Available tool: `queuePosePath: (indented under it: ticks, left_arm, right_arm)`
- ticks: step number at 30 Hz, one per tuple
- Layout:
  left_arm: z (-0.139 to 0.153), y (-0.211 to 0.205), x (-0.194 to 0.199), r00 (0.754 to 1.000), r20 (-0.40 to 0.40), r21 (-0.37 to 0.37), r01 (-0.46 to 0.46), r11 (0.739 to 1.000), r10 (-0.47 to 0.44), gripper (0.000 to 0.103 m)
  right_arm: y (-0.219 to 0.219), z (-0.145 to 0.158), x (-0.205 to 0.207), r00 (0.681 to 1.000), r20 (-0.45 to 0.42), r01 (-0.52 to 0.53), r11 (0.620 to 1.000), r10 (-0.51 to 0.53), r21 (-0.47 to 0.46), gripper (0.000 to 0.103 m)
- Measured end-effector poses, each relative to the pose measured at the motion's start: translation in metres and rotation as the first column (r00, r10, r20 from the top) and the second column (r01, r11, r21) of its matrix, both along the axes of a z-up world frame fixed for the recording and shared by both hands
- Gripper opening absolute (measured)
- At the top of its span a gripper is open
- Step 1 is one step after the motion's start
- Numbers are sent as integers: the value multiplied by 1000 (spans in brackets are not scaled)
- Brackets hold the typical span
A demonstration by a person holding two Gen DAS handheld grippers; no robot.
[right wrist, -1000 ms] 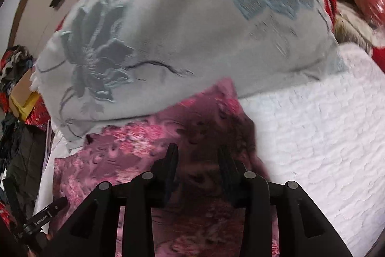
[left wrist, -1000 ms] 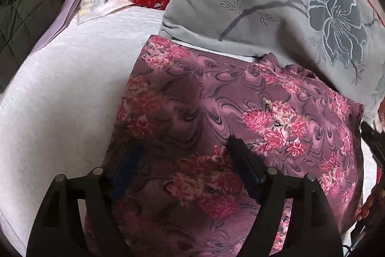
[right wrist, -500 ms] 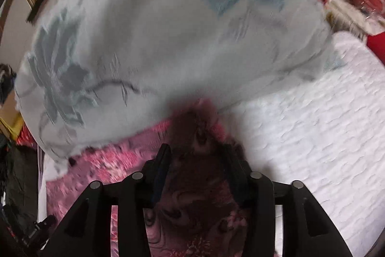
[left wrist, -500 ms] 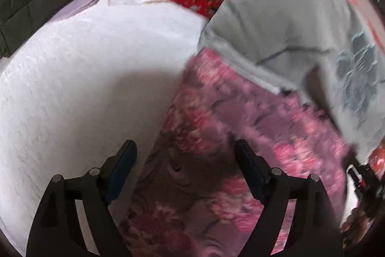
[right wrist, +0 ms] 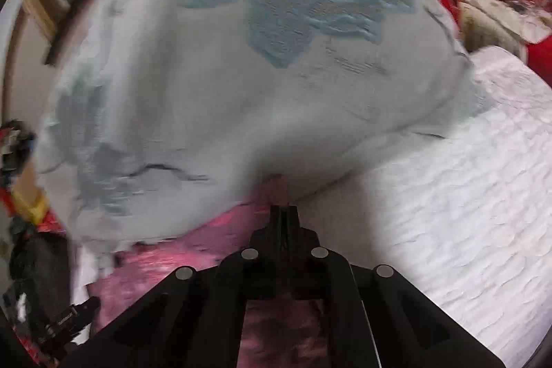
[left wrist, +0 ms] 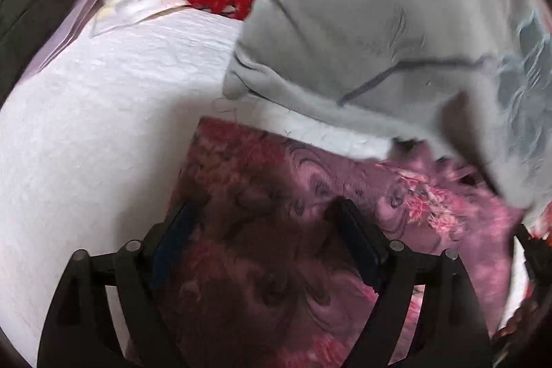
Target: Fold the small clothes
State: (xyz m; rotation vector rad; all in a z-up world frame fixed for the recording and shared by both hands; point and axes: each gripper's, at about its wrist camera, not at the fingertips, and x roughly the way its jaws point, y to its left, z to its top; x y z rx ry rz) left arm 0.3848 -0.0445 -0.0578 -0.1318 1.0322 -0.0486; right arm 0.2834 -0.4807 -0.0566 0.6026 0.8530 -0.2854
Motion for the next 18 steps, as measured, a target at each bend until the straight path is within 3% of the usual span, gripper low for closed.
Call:
queuePosePath:
  ticks: [1, 3, 7, 9, 11, 12, 15, 18]
  left_arm:
    - [2, -7, -1, 1000, 8, 51, 21, 998, -21, 86]
    - [10, -12, -5, 997, -11, 101, 75, 992, -74, 85]
    - [32, 5, -40, 993, 23, 0, 113, 994, -113, 85]
    - [32, 9, -60, 992, 38, -13, 122, 992, -121, 86]
    - [15, 4, -63, 992, -11, 29, 126, 992, -126, 86]
    - [2, 1, -65, 989, -57, 66, 141, 988, -137, 86]
    - [25, -2, -80, 983, -43, 123, 183, 975, -179, 85]
    - [46, 12, -103, 984, 23, 121, 170, 978, -174, 86]
  right_arm:
    - [-6, -8, 1, 1000, -25, 4, 999, -3, 39, 0]
    - [-11, 5, -15, 997, 66, 36, 997, -41, 63, 10]
    - [10, 30, -50, 971, 210, -127, 990, 112, 62, 13]
    - [26, 19, -61, 963, 183, -208, 977, 197, 43, 22]
    - [38, -7, -60, 970, 41, -241, 970, 240, 27, 31]
    - [38, -14, -65, 972, 48, -233, 972, 232, 11, 29]
    - [30, 0, -80, 984, 35, -174, 983, 172, 54, 33]
    - [37, 13, -108, 972, 87, -221, 975, 220, 0, 34]
